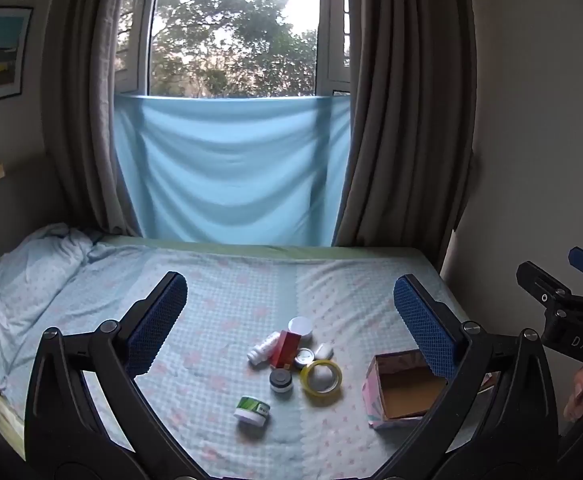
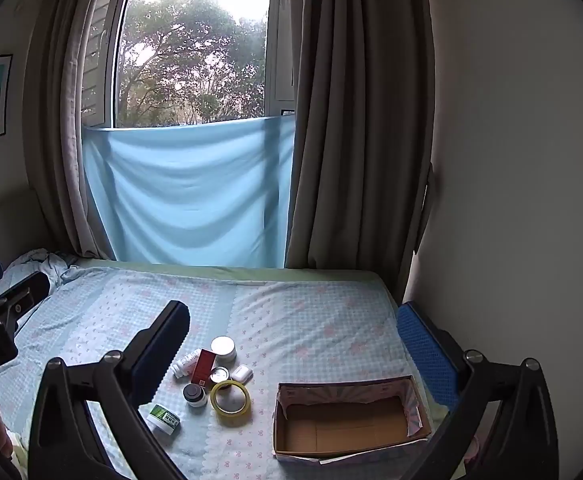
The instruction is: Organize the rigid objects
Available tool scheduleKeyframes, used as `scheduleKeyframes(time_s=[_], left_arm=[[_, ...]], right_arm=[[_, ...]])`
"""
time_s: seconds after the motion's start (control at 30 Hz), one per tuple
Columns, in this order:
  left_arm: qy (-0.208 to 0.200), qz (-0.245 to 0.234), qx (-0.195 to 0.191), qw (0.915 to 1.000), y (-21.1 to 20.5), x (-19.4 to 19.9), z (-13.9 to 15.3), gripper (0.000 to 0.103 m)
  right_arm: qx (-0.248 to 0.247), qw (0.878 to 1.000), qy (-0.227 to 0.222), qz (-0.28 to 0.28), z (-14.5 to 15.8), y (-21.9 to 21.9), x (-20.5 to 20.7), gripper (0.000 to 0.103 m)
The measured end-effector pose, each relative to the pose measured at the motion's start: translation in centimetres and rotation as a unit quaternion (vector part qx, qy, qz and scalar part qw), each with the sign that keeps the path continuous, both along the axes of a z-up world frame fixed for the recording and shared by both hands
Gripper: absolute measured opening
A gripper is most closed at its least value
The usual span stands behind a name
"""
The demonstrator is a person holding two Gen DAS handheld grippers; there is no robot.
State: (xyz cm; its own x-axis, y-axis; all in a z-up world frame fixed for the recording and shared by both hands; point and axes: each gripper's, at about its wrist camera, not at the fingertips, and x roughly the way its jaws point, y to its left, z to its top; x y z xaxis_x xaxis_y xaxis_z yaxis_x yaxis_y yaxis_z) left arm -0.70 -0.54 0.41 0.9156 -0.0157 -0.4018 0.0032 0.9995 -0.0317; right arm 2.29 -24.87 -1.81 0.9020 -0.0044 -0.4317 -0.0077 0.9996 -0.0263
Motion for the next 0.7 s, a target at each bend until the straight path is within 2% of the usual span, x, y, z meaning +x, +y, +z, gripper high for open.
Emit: scheduleKeyframes(time_s=[0.7], left_arm=[[-0.003, -0.007, -0.001, 1.0, 0.71, -0.2, 0.07, 0.103]], right_arm=[[0.004, 1.0, 0.001, -0.002, -0.31, 0.15, -0.13, 0.103]])
